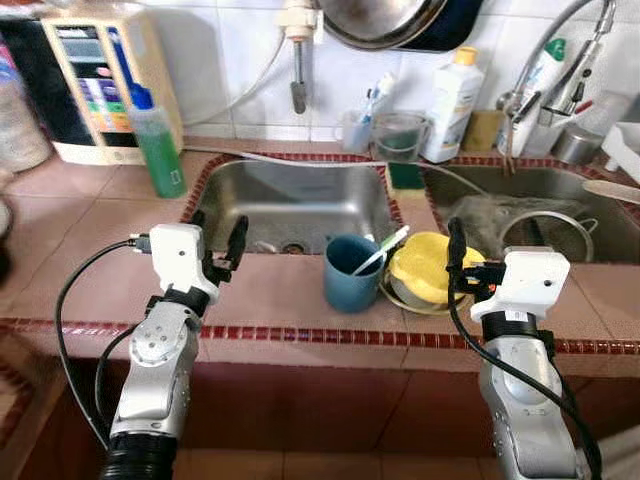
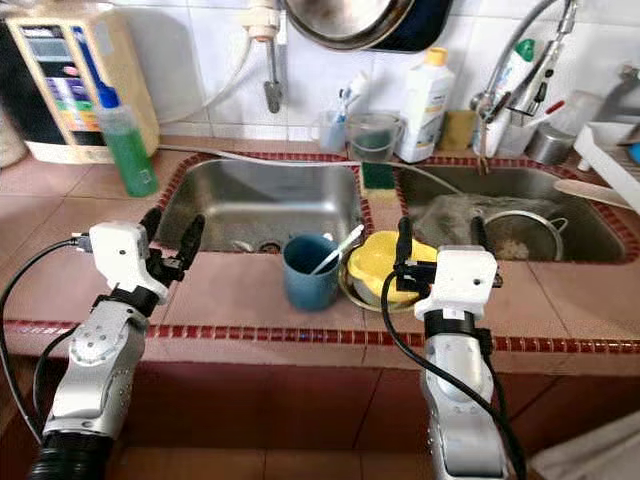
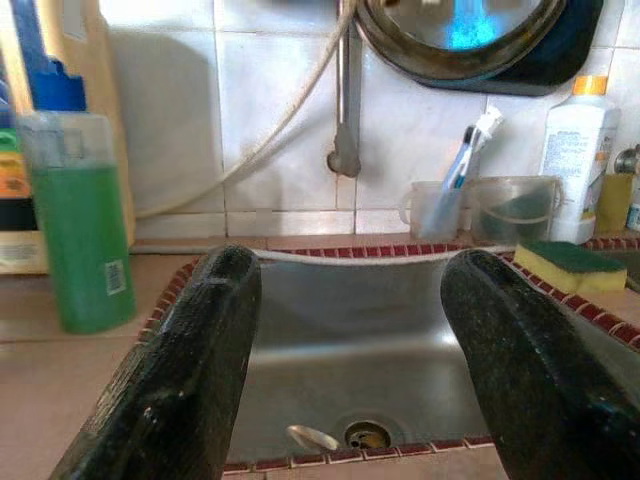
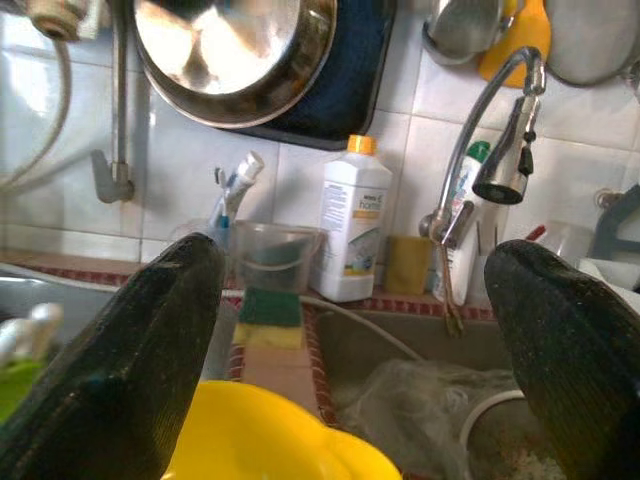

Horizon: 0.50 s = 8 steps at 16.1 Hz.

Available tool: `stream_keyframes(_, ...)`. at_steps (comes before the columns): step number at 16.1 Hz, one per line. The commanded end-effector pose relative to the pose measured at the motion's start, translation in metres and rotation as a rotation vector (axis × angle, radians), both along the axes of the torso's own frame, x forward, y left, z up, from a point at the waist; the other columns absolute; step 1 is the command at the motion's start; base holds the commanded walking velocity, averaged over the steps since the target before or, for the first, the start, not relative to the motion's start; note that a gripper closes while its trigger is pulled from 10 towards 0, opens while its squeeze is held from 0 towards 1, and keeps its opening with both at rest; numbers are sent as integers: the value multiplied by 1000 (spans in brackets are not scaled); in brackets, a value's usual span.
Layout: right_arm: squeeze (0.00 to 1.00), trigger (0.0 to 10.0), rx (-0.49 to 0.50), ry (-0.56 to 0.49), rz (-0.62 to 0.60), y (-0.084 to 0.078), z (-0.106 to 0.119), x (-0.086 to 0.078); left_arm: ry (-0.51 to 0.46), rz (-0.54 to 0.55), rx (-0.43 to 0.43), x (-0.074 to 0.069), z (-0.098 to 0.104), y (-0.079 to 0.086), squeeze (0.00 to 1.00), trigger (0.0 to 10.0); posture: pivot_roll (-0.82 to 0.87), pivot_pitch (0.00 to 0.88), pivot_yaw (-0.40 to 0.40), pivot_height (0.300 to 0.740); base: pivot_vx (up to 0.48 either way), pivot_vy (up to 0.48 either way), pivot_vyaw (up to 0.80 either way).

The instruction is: Kitchen organization

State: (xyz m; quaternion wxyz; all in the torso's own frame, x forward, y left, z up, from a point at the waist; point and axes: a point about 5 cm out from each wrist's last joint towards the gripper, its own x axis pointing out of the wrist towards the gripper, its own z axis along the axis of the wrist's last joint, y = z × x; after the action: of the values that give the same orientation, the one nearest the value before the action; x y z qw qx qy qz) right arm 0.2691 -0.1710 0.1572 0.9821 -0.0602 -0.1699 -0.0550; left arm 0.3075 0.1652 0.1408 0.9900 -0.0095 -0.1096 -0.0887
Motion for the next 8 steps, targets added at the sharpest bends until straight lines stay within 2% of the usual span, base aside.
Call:
stream_keyframes(1, 0, 10000, 1, -27, 11, 2, 6, -2, -13, -9, 11, -1, 3, -1, 0, 10000, -70, 6, 29, 740, 0, 0, 0)
stream_keyframes(5, 0, 10000, 3, -26, 41, 7, 6, 0, -15, -20, 27, -2, 4, -2, 0, 10000, -69, 3, 30, 740, 0, 0, 0)
stream_keyframes(8, 0, 10000, 20, -26, 58, 6, 7, 4, -30, -44, 72, -1, 8, -5, 0, 10000, -64, 1, 27, 740, 0, 0, 0)
